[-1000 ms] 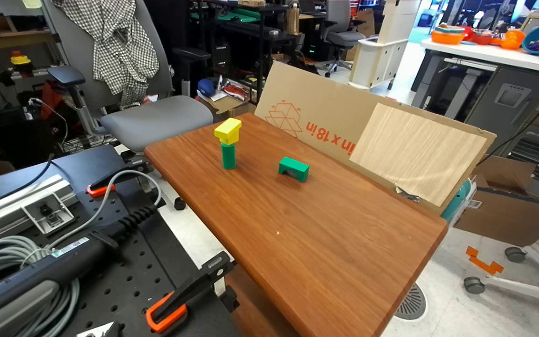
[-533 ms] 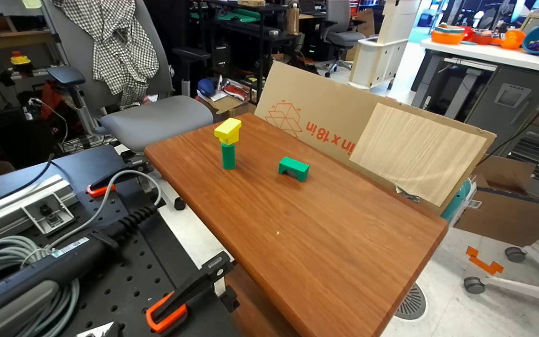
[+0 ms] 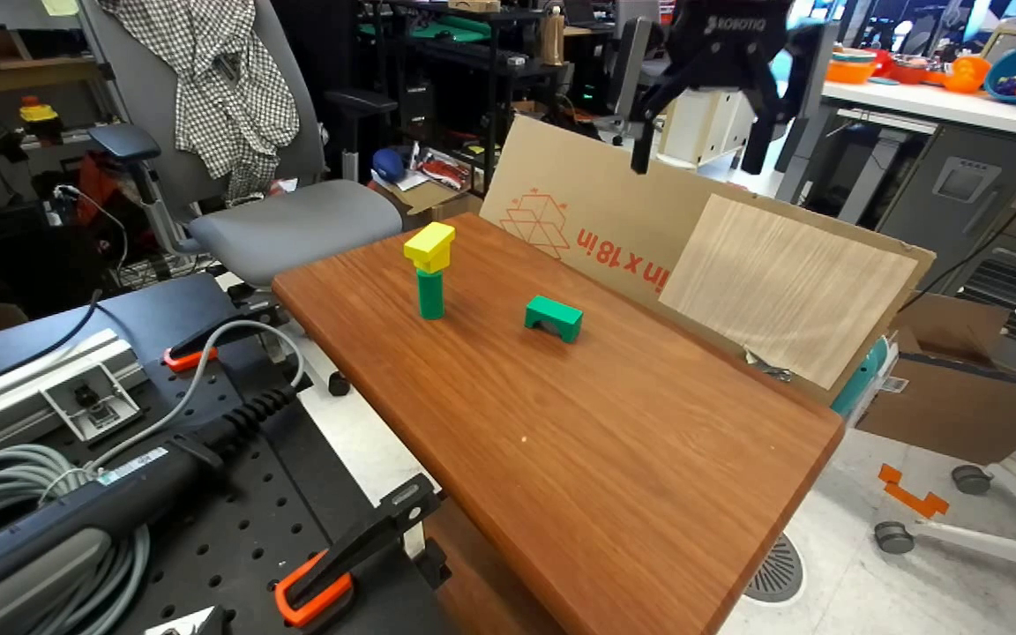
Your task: Move the rectangular green block to the right
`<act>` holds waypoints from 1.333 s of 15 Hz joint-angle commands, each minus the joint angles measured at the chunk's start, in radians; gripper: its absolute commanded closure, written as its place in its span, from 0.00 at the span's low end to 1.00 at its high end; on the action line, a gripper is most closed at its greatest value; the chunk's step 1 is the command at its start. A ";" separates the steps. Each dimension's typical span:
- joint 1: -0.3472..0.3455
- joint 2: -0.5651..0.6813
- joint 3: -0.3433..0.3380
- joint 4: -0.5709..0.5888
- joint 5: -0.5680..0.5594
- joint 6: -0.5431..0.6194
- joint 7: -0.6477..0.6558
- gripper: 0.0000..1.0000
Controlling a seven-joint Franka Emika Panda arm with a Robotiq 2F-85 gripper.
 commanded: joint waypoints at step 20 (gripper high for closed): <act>0.111 0.344 0.081 0.150 -0.300 -0.039 -0.473 0.00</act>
